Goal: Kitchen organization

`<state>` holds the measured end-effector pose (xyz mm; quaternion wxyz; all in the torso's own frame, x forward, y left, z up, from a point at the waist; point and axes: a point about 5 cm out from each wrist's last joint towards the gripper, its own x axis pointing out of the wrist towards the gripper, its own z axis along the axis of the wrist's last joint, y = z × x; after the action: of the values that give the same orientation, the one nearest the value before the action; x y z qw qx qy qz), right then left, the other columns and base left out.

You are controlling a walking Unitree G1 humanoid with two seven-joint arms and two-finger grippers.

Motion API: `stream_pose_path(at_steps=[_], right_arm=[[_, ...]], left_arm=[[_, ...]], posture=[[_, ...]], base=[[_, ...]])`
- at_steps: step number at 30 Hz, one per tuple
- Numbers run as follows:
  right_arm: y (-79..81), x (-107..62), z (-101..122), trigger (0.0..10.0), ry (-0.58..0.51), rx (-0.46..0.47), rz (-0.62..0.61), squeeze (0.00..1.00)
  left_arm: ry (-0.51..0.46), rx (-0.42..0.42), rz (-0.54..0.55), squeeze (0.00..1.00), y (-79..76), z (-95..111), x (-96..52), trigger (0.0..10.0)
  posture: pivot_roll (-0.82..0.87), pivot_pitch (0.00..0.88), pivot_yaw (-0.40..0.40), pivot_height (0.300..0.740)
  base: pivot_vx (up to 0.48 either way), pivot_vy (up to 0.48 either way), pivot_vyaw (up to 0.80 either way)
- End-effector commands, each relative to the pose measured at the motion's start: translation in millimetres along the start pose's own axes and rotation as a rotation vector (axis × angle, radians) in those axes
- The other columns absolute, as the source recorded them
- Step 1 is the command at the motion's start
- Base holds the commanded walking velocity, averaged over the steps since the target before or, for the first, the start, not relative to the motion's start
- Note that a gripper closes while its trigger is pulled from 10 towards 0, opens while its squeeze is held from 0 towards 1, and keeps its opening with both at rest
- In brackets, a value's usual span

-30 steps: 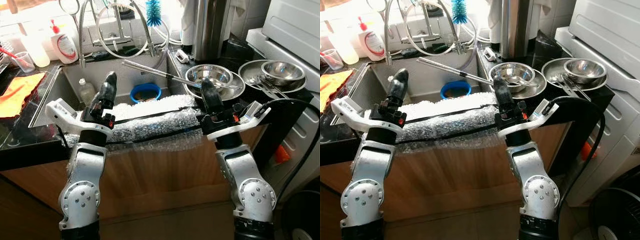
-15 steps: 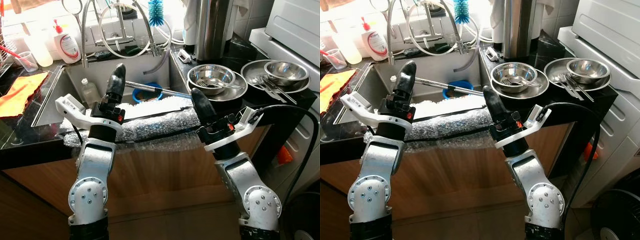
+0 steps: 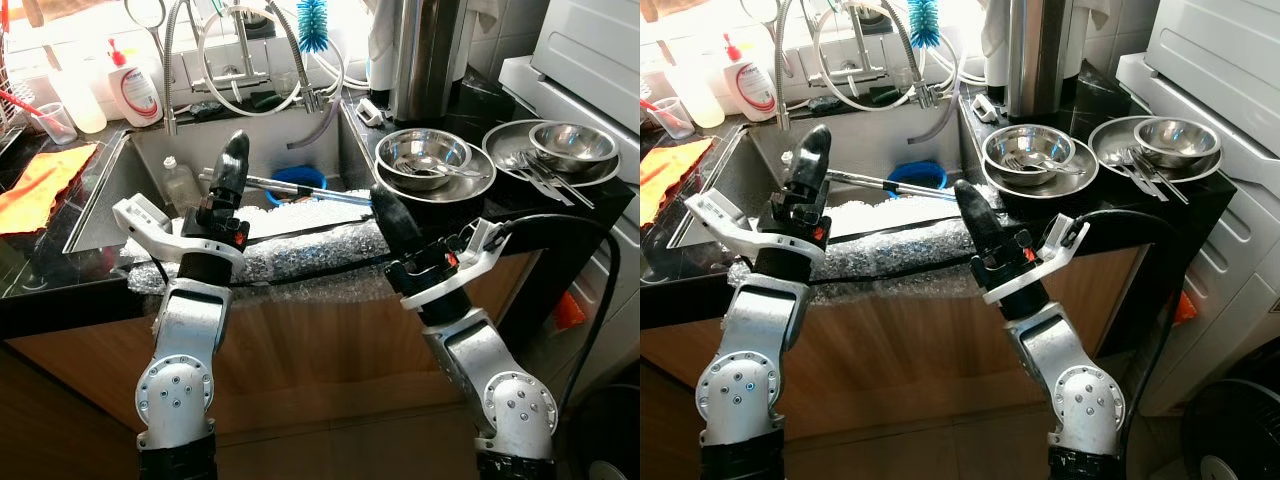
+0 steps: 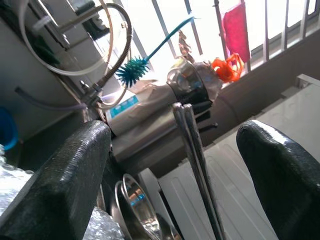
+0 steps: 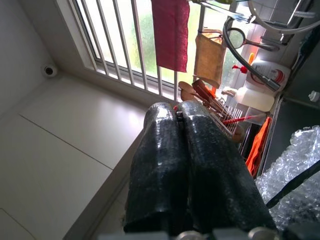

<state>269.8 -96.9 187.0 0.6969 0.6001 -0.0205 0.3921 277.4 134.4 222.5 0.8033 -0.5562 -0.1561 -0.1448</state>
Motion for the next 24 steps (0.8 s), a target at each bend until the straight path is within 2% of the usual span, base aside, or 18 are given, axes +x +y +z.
stream_pose_path(at_steps=[1,7,8,9,10,18,24], right_arm=[[-9.7,-13.4,-25,10.0,0.026,0.085,-0.046,0.00],[-10.5,-12.6,-28,10.0,0.051,0.079,-0.055,0.00],[-12.2,-13.1,-28,10.0,0.054,0.078,-0.064,0.00],[-12.6,-13.2,-28,10.0,0.055,0.078,-0.066,0.00],[-13.6,-13.7,-29,10.0,0.059,0.078,-0.071,0.00],[-18.8,-14.9,-29,10.0,0.058,0.077,-0.103,0.00],[-19.9,-14.6,-28,10.0,0.054,0.075,-0.109,0.00]], left_arm=[[0.015,-0.064,0.170,0.00,29.5,-16,-31.8,10.0],[-0.004,-0.100,0.200,0.00,34.8,-10,-36.4,10.0],[-0.004,-0.115,0.206,0.00,35.6,-11,-38.4,2.5],[-0.004,-0.119,0.209,0.00,35.9,-11,-39.1,2.5],[-0.005,-0.125,0.214,0.00,36.3,-11,-40.0,0.0],[-0.034,-0.197,0.239,0.00,38.1,-9,-43.9,0.0],[-0.020,-0.227,0.259,0.00,38.7,-11,-48.0,0.0]], posture=[[-0.13,0.000,0.107,0.740],[-0.13,0.000,0.103,0.740],[-0.13,0.000,0.103,0.740],[-0.13,0.000,0.103,0.740],[-0.13,0.000,0.104,0.740],[-0.13,0.000,0.103,0.740],[-0.13,0.000,0.106,0.740]], base=[[0.000,0.000,0.00],[0.000,0.000,0.00],[0.000,0.000,0.00],[0.000,0.000,0.00],[0.000,0.000,0.00],[0.000,0.000,0.00],[0.000,0.000,0.00]])
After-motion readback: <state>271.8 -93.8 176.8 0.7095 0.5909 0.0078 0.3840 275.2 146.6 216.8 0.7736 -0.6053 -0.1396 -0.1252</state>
